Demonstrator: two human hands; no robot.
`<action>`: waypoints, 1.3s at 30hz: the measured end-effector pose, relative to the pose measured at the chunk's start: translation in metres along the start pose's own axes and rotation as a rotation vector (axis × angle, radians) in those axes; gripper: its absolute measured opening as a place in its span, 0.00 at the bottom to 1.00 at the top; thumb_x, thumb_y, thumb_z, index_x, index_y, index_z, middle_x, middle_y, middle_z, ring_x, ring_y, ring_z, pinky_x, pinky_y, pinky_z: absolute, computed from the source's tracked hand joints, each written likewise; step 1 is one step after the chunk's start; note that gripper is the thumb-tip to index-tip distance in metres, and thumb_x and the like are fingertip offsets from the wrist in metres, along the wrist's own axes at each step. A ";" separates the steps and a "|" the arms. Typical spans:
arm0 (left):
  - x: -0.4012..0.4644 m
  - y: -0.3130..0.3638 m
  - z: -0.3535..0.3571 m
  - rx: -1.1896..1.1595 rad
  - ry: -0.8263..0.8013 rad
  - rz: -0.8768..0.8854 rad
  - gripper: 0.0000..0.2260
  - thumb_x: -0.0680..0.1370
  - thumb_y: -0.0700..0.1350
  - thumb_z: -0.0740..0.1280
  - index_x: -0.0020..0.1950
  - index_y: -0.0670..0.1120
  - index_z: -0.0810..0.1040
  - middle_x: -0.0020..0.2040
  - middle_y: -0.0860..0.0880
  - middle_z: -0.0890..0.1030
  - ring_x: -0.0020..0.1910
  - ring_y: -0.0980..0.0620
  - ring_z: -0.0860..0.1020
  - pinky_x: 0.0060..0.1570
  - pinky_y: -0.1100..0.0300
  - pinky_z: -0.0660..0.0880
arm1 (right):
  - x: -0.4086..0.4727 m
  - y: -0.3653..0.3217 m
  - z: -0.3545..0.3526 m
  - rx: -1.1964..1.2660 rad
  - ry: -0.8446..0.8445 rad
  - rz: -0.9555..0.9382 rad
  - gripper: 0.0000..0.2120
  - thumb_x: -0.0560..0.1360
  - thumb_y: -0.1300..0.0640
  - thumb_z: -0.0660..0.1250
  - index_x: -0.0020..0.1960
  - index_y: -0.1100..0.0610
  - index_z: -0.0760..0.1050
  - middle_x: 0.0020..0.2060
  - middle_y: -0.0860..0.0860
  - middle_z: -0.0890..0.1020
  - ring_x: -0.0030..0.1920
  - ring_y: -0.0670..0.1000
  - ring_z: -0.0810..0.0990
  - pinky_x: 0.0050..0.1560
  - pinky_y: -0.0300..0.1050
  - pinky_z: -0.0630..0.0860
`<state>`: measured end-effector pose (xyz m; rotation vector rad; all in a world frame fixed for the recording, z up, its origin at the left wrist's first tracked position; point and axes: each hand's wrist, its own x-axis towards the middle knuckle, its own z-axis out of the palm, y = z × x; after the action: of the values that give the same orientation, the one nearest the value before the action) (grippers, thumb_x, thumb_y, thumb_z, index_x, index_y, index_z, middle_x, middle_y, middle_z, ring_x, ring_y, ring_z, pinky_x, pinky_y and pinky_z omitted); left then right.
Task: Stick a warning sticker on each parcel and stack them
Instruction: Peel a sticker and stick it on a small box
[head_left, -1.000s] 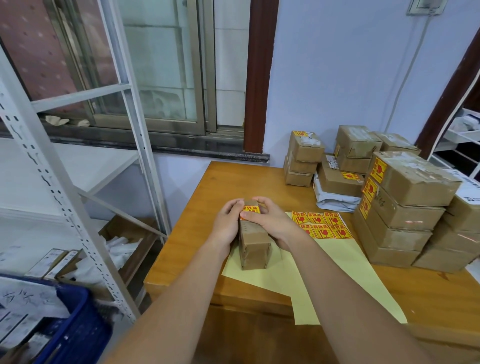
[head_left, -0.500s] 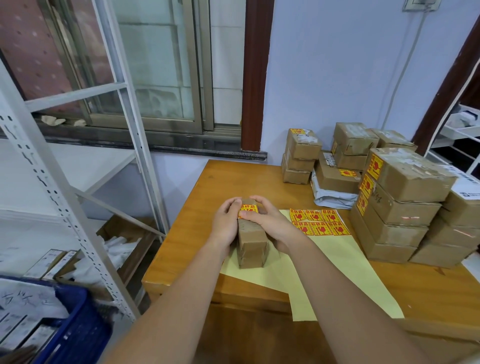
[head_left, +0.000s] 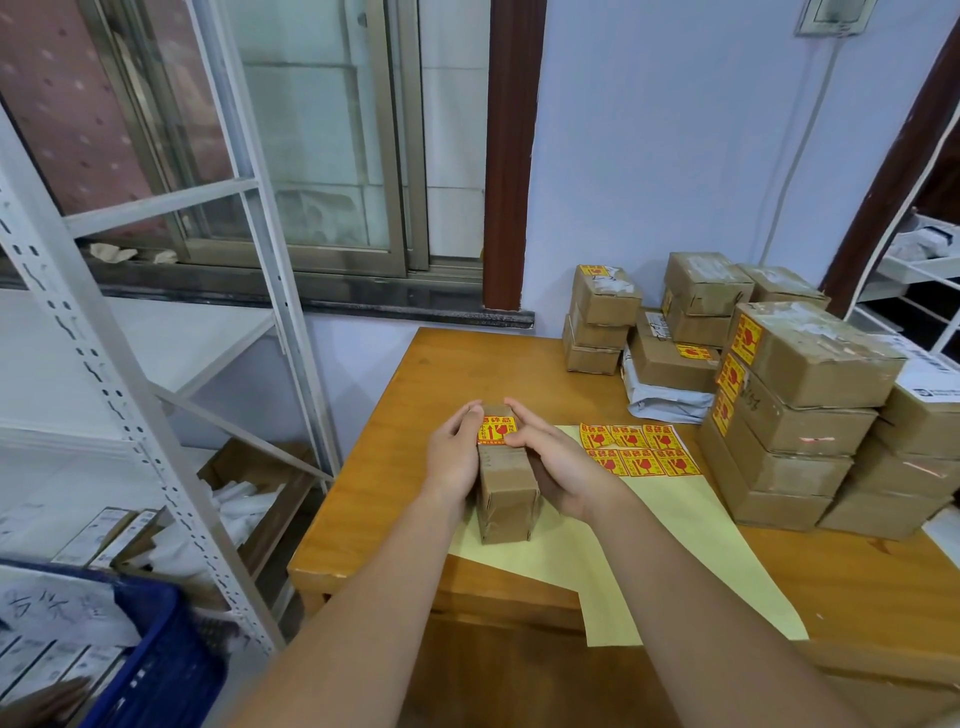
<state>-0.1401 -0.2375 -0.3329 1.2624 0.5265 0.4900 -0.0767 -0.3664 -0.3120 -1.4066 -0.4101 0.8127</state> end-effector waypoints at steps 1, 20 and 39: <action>0.000 0.000 0.000 -0.003 0.005 -0.003 0.12 0.83 0.51 0.66 0.66 0.52 0.82 0.60 0.51 0.84 0.58 0.50 0.82 0.64 0.47 0.78 | 0.000 0.000 0.000 -0.009 0.001 -0.003 0.31 0.78 0.60 0.65 0.77 0.40 0.65 0.78 0.45 0.64 0.66 0.51 0.77 0.69 0.52 0.74; -0.005 0.003 -0.002 0.024 -0.025 -0.004 0.12 0.84 0.52 0.65 0.64 0.54 0.83 0.58 0.51 0.85 0.57 0.51 0.83 0.60 0.52 0.80 | -0.002 -0.001 -0.002 -0.093 0.028 -0.017 0.19 0.80 0.42 0.62 0.71 0.38 0.70 0.64 0.43 0.78 0.66 0.47 0.76 0.71 0.54 0.72; -0.005 0.001 -0.003 0.063 -0.022 0.028 0.11 0.83 0.52 0.65 0.62 0.55 0.84 0.57 0.50 0.85 0.57 0.48 0.83 0.63 0.43 0.78 | -0.002 -0.004 -0.007 -0.137 0.023 -0.093 0.23 0.78 0.55 0.72 0.71 0.46 0.72 0.59 0.42 0.81 0.57 0.48 0.84 0.55 0.46 0.82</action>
<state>-0.1461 -0.2387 -0.3322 1.3354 0.5101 0.4857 -0.0717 -0.3724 -0.3086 -1.5106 -0.5171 0.7032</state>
